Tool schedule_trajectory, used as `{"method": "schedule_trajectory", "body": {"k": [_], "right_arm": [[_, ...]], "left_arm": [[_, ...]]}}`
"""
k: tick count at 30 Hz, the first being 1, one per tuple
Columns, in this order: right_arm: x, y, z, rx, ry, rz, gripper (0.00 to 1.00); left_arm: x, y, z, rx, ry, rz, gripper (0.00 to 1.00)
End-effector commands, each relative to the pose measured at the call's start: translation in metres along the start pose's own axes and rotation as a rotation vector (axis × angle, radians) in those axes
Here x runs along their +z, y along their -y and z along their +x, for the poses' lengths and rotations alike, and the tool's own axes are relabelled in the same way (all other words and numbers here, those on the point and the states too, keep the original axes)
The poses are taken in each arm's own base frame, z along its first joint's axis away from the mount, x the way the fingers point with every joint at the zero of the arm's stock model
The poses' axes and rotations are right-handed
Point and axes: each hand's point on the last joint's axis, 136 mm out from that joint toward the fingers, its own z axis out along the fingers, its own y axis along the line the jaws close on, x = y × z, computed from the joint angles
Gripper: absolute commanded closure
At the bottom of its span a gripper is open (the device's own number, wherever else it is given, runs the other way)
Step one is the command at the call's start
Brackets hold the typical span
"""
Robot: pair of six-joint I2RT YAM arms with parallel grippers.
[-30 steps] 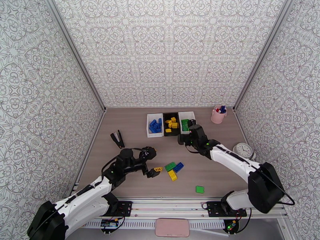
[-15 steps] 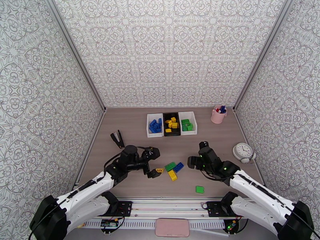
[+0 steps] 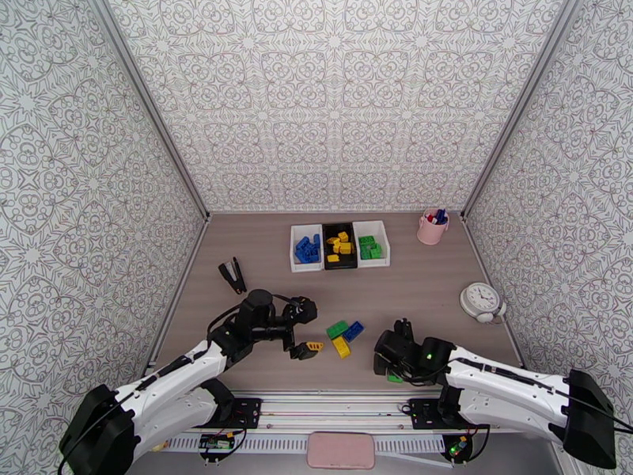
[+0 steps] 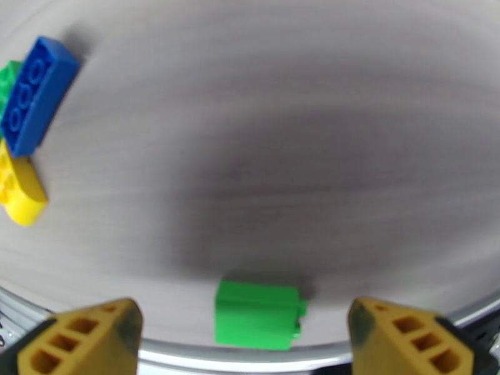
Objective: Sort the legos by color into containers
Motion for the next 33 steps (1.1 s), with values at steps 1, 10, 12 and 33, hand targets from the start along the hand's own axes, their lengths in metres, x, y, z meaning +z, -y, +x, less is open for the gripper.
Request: {"method": "schedule_trajectory", "body": {"k": [1,10,12,33], "right_arm": [[0.007,0.006,0.010,0.038,-0.034,0.031,0.12],[0.025,-0.003,0.018,0.024,-0.078,0.030,0.25],[0.026,-0.001,0.019,0.022,-0.082,0.041,0.30],[0.000,-0.012,-0.015,0.035,0.073,0.006,0.60]], "left_arm": [[0.000,0.004,0.001,0.016,0.012,0.026,0.00],[0.000,0.005,0.002,0.009,0.008,0.030,0.00],[0.000,0.005,0.002,0.008,0.008,0.030,0.00],[-0.001,0.004,0.000,0.003,0.013,0.022,0.00]]}}
